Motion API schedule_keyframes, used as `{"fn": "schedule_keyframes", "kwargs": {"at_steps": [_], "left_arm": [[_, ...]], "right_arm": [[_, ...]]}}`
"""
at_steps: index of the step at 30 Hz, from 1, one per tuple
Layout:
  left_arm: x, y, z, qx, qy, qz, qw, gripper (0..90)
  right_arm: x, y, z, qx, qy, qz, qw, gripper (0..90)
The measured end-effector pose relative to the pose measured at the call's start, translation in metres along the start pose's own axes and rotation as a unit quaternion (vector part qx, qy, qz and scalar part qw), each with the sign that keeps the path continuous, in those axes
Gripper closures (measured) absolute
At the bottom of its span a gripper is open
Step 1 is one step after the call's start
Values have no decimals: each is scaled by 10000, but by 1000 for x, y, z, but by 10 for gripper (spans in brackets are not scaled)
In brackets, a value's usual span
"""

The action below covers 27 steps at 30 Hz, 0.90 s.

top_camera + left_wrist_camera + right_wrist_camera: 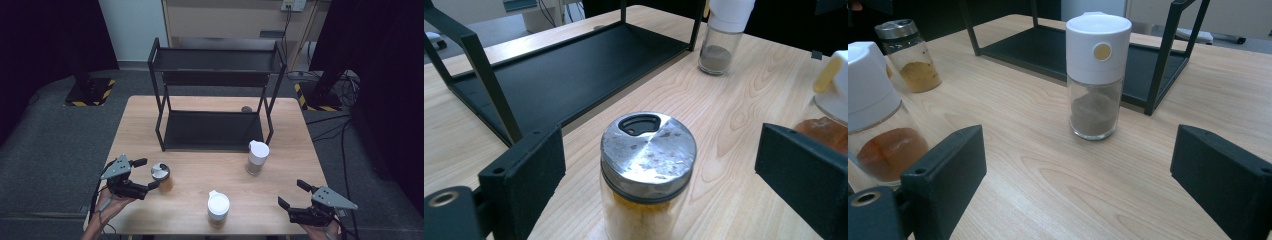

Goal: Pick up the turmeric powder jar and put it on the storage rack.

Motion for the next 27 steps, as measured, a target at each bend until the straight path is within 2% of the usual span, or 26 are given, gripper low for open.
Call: {"fn": "schedule_keyframes", "kwargs": {"at_steps": [9,11,22,24,27], "left_arm": [[13,9,-8,70,-56,-109,9999,55],[16,9,-8,140,-5,-108,9998,57],[34,17,-15,165,26,-202,9997,98],[36,20,-19,155,-20,-244,9996,119],[37,21,-22,251,-71,-297,9992,187]], "right_arm": [[0,0,0,7,2,-2,10000,76],[0,0,0,9,4,-3,10000,76],[1,0,0,12,-1,-1,10000,76],[1,0,0,11,2,2,10000,76],[1,0,0,10,3,0,10000,76]]}}
Point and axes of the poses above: each handheld gripper's, and its own axes: x roughly forward along the jaws, z roughly out of its top, y roughly to its left, the point moved 9 cm from there along x, roughly forward along the jaws, and after that the axes turned 11 degrees about -z, right-handed, at the moved point
